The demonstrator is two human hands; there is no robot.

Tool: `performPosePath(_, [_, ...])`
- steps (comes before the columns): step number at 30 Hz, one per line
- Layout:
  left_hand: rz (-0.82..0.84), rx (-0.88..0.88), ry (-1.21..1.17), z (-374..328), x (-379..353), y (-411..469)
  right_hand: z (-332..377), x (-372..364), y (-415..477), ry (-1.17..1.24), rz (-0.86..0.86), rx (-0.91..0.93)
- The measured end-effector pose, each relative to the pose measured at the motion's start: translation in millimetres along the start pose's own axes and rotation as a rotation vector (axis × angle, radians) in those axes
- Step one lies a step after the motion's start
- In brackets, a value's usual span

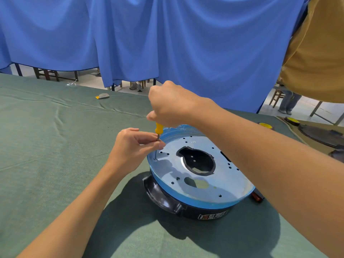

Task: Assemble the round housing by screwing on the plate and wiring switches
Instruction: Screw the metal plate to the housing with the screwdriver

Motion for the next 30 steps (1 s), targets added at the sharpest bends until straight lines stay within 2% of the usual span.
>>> performPosePath(4, [0.082,-0.007,0.020,-1,2,3,-1,2,-5,0.003,0.023,-0.010])
performPosePath(9, [0.212,-0.012,0.016,3,6,6,1,10,-1,0.023,0.099,0.138])
performPosePath(11, [0.251,-0.002,-0.007,3,8,6,1,12,1,0.050,0.087,0.113])
performPosePath(13, [0.238,-0.003,-0.026,3,7,5,0,10,1,0.044,0.049,0.083])
performPosePath(18, [0.044,-0.030,0.017,3,-3,-1,-1,3,-2,0.016,-0.006,-0.003])
performPosePath(22, [0.132,-0.039,0.015,2,-3,1,-6,0,-4,0.020,0.029,-0.038])
performPosePath(27, [0.232,-0.050,0.018,2,-1,3,-5,17,-6,-0.015,0.147,0.147])
performPosePath(30, [0.251,-0.028,-0.001,4,2,2,-5,22,-5,0.028,0.149,0.144])
Point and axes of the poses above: each hand's wrist, its own y-axis towards the middle knuckle, its own x-axis out of the back of the hand, z = x × y, the point moved 1 cm from there along y, towards the middle knuckle, and after that the axes turned 11 degrees about -z, right-handed, at the moved point
